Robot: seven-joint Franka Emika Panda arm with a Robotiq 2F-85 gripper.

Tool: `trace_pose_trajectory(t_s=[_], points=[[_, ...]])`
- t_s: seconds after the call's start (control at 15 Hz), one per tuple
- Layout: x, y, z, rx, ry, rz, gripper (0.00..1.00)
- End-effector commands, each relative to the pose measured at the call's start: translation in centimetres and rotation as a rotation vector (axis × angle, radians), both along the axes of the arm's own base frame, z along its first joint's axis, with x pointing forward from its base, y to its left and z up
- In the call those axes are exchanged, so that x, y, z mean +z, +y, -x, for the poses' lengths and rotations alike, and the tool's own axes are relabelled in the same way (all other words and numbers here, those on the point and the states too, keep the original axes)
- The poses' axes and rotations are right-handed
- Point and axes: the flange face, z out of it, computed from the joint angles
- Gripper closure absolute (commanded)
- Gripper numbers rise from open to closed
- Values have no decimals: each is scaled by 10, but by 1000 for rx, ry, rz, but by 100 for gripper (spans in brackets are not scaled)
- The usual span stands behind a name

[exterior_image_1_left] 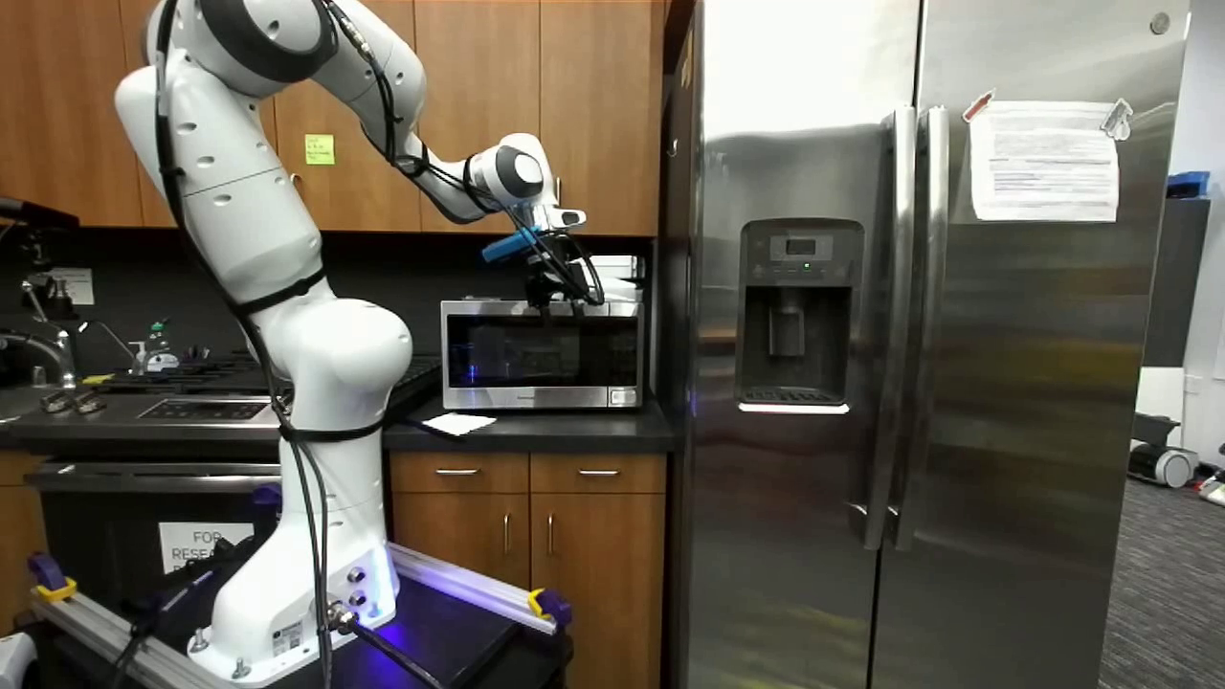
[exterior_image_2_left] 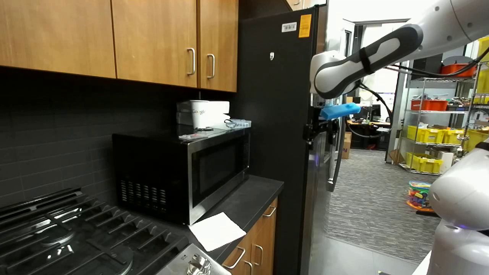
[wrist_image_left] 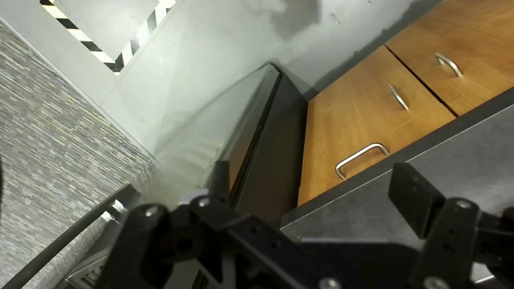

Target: Move the paper towel to the right

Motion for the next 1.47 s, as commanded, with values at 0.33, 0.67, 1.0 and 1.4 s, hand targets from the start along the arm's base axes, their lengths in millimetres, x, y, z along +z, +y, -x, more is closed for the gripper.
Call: trace_pose_trajectory(t_s=[0.33, 0.67, 1.0, 1.4], points=[[1, 0, 0, 0, 1, 0, 0], [1, 0, 0, 0, 1, 0, 0], [-17, 21, 10, 75, 8, 14, 0], [-62, 72, 34, 180, -89, -161, 0]])
